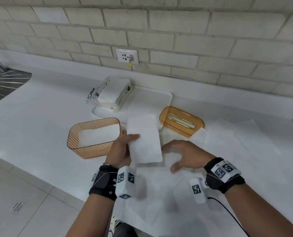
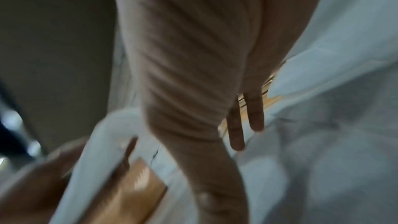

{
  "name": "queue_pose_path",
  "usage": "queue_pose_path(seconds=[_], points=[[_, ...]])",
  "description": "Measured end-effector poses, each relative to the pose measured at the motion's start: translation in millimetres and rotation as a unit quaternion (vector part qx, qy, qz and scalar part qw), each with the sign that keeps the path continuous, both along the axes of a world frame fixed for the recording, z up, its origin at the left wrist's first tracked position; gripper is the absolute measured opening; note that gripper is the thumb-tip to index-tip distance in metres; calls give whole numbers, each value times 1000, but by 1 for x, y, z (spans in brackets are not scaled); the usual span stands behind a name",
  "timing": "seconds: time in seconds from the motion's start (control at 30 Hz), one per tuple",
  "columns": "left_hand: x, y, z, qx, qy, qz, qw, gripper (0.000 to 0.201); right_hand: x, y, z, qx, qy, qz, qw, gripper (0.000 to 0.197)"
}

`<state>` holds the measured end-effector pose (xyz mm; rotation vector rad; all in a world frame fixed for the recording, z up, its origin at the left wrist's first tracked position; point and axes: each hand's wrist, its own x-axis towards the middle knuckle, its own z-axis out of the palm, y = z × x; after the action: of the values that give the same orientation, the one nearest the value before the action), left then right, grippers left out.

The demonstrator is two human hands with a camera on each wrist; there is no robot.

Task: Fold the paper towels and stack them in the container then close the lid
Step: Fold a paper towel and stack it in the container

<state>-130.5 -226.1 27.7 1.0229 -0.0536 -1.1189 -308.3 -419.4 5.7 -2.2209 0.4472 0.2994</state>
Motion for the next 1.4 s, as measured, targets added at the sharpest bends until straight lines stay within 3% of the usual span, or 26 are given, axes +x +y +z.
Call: queue_pose_path(seconds=[0.07, 0.13, 0.2, 0.37, 0.47, 0.53, 0.6, 0.63, 0.7, 0.73, 0.8, 0.87, 0.9, 1.0, 1.13, 1.2, 1.3, 1.33, 1.4], points=[[6, 14, 1, 1, 18, -9, 1000, 33, 4, 7, -10, -147, 26, 78, 986, 91], [11, 24, 2, 34, 1, -14, 999, 45, 10, 11, -13, -232, 29, 127, 964, 96], [12, 29, 8, 57, -38, -40, 997, 49, 17, 11, -9, -274, 38, 143, 950, 89], [2, 38, 10, 48, -85, -39, 995, 34, 32, 12, 6, -318, 110, 182, 924, 74], [-1, 45, 6, 36, -55, -26, 998, 35, 32, 5, 19, -208, 68, 89, 972, 33], [-7, 52, 4, -5, -10, -5, 1000, 28, 31, -3, 29, -76, -25, -27, 996, 22], [-15, 57, 3, -66, 42, 21, 997, 35, 30, -6, 40, -15, -129, -138, 982, 18], [-18, 58, 1, -91, 52, 29, 994, 49, 29, -4, 46, 7, -165, -181, 969, 24], [-23, 54, -2, -116, 53, 42, 991, 72, 29, 4, 53, 94, -192, -243, 946, 29], [-26, 51, -1, -118, 55, 51, 990, 75, 29, 10, 54, 142, -188, -256, 938, 29], [-32, 44, 0, -120, 78, 62, 988, 62, 29, 22, 49, 177, -176, -256, 934, 40], [-39, 38, 2, -122, 101, 64, 985, 46, 30, 37, 41, 134, -177, -230, 947, 66], [-41, 34, 2, -120, 104, 66, 985, 41, 30, 43, 36, 119, -183, -211, 953, 68], [-44, 28, 3, -99, 103, 82, 986, 26, 24, 56, 27, 148, -188, -162, 957, 42], [-39, 25, 1, -48, 69, 97, 992, 21, 5, 60, 28, 215, -122, -111, 963, 21], [-36, 28, 4, -39, 46, 94, 994, 30, -1, 56, 23, 151, -66, -100, 981, 36], [-32, 35, 8, -18, 32, 95, 995, 31, -5, 59, 9, -89, 52, -61, 993, 96], [-29, 38, 7, -9, 19, 95, 995, 31, -5, 63, 3, -147, 65, -37, 986, 104], [-23, 44, 5, 3, -31, 68, 997, 37, -1, 72, -6, -206, 59, -12, 977, 102]])
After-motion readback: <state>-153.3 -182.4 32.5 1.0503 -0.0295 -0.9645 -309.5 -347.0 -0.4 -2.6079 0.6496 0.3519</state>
